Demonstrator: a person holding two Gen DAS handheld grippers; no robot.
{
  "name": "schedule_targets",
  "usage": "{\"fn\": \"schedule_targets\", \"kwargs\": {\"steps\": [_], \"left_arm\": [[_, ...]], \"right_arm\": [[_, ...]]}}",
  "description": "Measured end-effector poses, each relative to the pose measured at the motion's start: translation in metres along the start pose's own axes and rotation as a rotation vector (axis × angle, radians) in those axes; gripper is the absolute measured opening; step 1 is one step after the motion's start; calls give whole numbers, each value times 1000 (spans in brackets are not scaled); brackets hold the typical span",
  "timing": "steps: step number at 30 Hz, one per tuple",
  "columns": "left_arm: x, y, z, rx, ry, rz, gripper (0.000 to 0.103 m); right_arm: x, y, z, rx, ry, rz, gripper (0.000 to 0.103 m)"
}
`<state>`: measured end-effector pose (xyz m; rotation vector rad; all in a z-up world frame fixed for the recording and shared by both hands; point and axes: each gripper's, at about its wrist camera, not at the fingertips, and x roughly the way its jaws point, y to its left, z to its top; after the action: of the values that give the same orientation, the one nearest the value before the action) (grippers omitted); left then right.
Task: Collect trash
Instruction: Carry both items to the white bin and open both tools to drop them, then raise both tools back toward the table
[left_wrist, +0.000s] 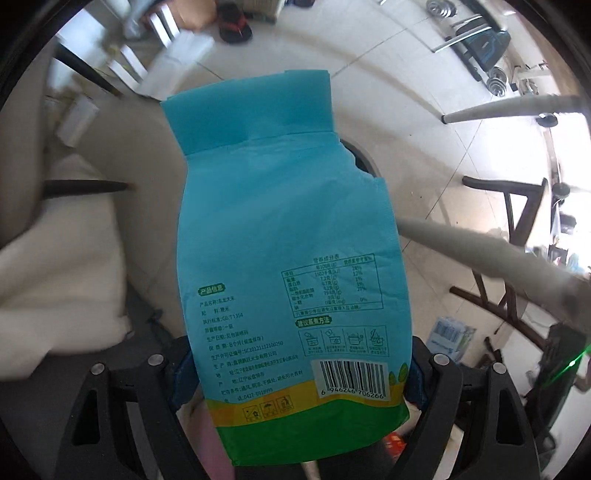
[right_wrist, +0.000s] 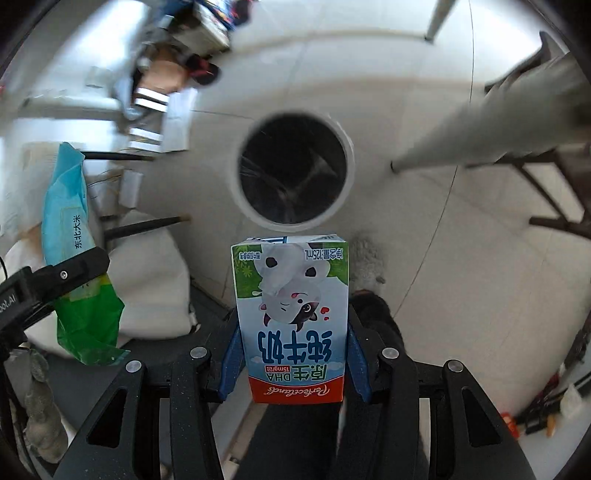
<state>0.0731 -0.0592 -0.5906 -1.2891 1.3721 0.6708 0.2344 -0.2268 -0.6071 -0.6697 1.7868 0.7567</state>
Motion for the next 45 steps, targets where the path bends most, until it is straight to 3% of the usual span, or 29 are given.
{"fn": "schedule_targets", "kwargs": {"steps": [7, 10, 13, 16, 21, 24, 26, 28, 34, 40, 45], "left_arm": [[117, -15, 71, 63, 86, -63, 85], [145, -22, 87, 73, 114, -53, 88], [155, -22, 92, 56, 124, -92, 93], [151, -12, 82, 33, 121, -127, 100], [139, -4, 79, 23, 88, -80, 101], [130, -3, 71, 25, 34, 18, 101], [118, 0, 59, 26, -21, 99, 101], [108, 0, 46, 26, -77, 181, 101], [76, 8, 2, 10, -117, 294, 101], [35, 7, -28, 9, -143, 312, 101], [-9, -7, -61, 41, -157, 311, 101]], "right_arm": [[108, -44, 67, 90, -27, 36, 51], [142, -50, 92, 80, -22, 48, 51], [163, -56, 108, 59, -4, 81, 52], [173, -63, 117, 52, 4, 103, 53], [178, -63, 125, 53, 4, 117, 77], [175, -58, 128, 42, -2, 96, 84], [170, -55, 127, 28, -17, 53, 97], [165, -50, 126, 16, -26, 1, 102], [139, -37, 104, -42, -64, -150, 102], [94, -25, 72, -94, -102, -225, 102], [43, -13, 40, -126, -121, -235, 102]]}}
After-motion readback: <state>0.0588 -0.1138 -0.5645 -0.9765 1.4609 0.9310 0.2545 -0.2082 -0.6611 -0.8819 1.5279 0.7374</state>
